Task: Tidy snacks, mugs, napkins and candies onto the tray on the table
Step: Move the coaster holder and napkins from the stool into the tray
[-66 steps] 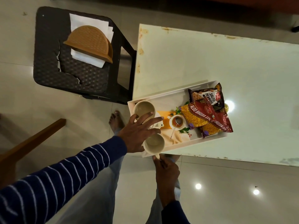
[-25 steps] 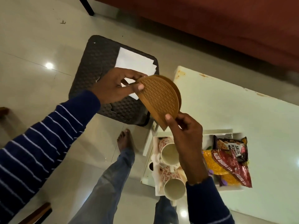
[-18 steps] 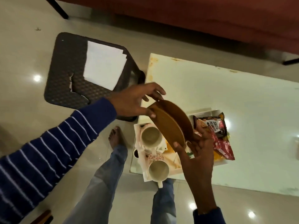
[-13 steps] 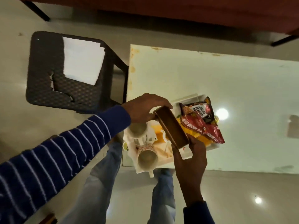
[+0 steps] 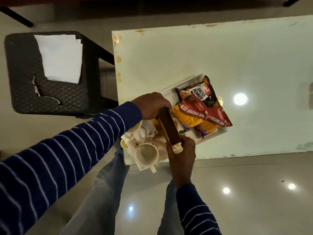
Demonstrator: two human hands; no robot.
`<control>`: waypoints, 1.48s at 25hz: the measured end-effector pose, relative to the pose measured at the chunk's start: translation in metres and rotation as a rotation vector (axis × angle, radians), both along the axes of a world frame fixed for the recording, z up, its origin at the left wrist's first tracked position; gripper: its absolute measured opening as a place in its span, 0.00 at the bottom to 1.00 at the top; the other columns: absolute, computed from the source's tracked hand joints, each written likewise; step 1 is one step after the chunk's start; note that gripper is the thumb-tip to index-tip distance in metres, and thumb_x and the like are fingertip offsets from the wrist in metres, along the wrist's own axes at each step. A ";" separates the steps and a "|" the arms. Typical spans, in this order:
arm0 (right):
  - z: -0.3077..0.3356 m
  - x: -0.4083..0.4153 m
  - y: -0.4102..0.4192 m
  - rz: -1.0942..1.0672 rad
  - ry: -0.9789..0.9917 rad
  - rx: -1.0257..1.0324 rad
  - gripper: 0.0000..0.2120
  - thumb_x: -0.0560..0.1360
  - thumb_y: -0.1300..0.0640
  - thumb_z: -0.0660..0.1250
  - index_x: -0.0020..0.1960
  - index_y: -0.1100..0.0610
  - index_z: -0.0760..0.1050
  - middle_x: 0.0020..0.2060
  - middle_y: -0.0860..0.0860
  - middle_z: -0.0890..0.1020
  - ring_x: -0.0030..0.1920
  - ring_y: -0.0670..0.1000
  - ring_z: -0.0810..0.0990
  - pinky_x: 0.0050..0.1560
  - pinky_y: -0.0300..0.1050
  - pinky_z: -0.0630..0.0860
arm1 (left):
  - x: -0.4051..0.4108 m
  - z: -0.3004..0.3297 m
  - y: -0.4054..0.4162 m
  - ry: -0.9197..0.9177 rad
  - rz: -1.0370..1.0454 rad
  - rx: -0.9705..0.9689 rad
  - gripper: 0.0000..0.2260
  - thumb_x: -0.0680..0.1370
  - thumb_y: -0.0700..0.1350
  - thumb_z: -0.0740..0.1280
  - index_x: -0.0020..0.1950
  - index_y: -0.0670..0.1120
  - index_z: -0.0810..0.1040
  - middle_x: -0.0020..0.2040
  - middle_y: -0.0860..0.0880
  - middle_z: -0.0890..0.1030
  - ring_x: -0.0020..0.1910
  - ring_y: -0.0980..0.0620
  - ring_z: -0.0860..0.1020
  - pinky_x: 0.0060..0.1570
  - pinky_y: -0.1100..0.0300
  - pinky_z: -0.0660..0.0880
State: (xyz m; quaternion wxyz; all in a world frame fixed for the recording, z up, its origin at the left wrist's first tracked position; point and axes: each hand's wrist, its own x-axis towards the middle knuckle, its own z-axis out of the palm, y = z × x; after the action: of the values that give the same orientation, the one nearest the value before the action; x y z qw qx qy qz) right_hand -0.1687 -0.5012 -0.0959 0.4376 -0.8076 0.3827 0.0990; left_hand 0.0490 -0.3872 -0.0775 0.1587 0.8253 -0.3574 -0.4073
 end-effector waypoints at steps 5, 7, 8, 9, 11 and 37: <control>-0.008 -0.002 0.002 0.002 -0.016 0.013 0.22 0.72 0.54 0.76 0.59 0.45 0.67 0.52 0.39 0.72 0.49 0.36 0.72 0.41 0.18 0.68 | -0.004 -0.017 0.002 -0.028 -0.036 0.014 0.24 0.71 0.35 0.73 0.64 0.53 0.78 0.59 0.46 0.78 0.59 0.45 0.76 0.57 0.48 0.74; -0.013 -0.001 0.001 0.016 -0.013 -0.001 0.21 0.73 0.55 0.75 0.58 0.45 0.67 0.52 0.39 0.71 0.50 0.40 0.73 0.40 0.20 0.68 | -0.005 -0.023 0.005 -0.059 -0.058 0.020 0.24 0.72 0.36 0.72 0.65 0.53 0.77 0.59 0.46 0.78 0.58 0.44 0.76 0.56 0.48 0.75; -0.016 -0.001 0.000 0.025 -0.011 -0.011 0.20 0.73 0.54 0.74 0.58 0.46 0.67 0.52 0.40 0.71 0.51 0.42 0.74 0.42 0.23 0.68 | -0.005 -0.025 0.006 -0.077 -0.069 0.024 0.24 0.72 0.36 0.72 0.65 0.53 0.76 0.59 0.47 0.78 0.58 0.44 0.76 0.56 0.48 0.75; -0.018 -0.001 0.000 0.032 -0.011 -0.018 0.20 0.73 0.54 0.74 0.59 0.47 0.67 0.53 0.40 0.71 0.52 0.44 0.75 0.45 0.26 0.68 | -0.005 -0.027 0.005 -0.094 -0.075 0.029 0.24 0.72 0.37 0.72 0.66 0.53 0.76 0.59 0.47 0.78 0.58 0.44 0.76 0.55 0.47 0.75; -0.022 -0.002 -0.002 0.033 -0.012 -0.019 0.21 0.73 0.52 0.75 0.61 0.49 0.68 0.54 0.41 0.71 0.54 0.47 0.76 0.48 0.32 0.70 | -0.004 -0.028 0.001 -0.116 -0.084 0.041 0.24 0.72 0.38 0.72 0.66 0.54 0.76 0.59 0.46 0.78 0.58 0.44 0.77 0.55 0.47 0.75; 0.008 0.305 0.222 0.348 -0.026 0.245 0.20 0.77 0.48 0.69 0.67 0.54 0.76 0.62 0.48 0.79 0.52 0.40 0.78 0.48 0.25 0.73 | 0.089 -0.027 0.315 -0.152 1.741 0.067 0.26 0.72 0.56 0.75 0.64 0.44 0.74 0.59 0.46 0.79 0.54 0.52 0.76 0.51 0.61 0.71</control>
State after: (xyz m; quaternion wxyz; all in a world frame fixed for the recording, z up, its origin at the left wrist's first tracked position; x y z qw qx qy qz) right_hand 0.1365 -0.2796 -0.0883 0.5136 -0.8035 0.2170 0.2086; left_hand 0.1381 -0.0724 -0.1049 0.3646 0.8343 0.4024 -0.0956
